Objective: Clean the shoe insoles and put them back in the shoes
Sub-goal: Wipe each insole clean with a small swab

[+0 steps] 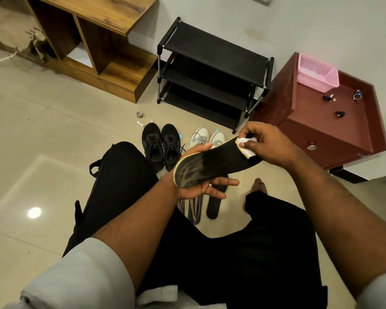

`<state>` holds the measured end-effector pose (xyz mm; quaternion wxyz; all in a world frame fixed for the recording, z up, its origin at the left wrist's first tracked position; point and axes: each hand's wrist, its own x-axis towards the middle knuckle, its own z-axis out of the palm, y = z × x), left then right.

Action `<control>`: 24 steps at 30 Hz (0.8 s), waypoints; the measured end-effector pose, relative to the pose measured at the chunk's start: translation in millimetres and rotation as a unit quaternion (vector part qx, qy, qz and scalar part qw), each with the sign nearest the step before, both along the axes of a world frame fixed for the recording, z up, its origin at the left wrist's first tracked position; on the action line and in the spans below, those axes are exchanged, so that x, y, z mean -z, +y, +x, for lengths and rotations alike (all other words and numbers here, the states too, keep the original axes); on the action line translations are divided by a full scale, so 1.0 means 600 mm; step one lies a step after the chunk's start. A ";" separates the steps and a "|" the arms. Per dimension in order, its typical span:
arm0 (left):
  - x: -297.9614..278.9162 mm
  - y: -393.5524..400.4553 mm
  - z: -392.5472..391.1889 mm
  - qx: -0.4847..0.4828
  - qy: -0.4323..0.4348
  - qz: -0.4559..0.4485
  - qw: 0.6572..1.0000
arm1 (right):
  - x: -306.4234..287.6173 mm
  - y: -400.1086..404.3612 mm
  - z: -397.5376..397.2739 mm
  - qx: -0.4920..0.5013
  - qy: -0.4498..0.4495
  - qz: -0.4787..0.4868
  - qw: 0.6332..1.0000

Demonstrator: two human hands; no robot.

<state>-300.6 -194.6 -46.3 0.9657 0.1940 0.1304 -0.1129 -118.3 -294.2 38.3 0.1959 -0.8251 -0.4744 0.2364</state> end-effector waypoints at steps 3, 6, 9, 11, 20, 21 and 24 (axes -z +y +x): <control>0.004 0.008 -0.005 0.002 -0.018 -0.028 0.999 | 0.011 -0.008 0.011 0.040 -0.020 0.005 0.999; 0.012 0.010 0.002 -0.019 -0.011 -0.040 0.999 | 0.027 -0.006 -0.002 0.047 -0.094 0.064 0.992; 0.012 0.004 0.005 -0.045 -0.003 -0.048 0.998 | 0.044 -0.001 -0.041 0.047 -0.130 0.128 0.982; 0.012 -0.001 0.007 -0.064 -0.006 -0.053 0.997 | 0.060 0.002 -0.079 0.014 -0.131 0.134 0.982; 0.014 0.005 0.004 -0.151 0.061 -0.036 0.986 | 0.085 0.000 -0.170 -0.071 -0.126 0.161 0.976; 0.015 0.002 0.005 -0.146 0.051 -0.032 0.987 | 0.083 0.000 -0.158 -0.062 -0.144 0.151 0.976; 0.022 -0.003 0.008 -0.147 0.041 -0.028 0.988 | 0.078 0.001 -0.132 0.000 -0.155 0.132 0.979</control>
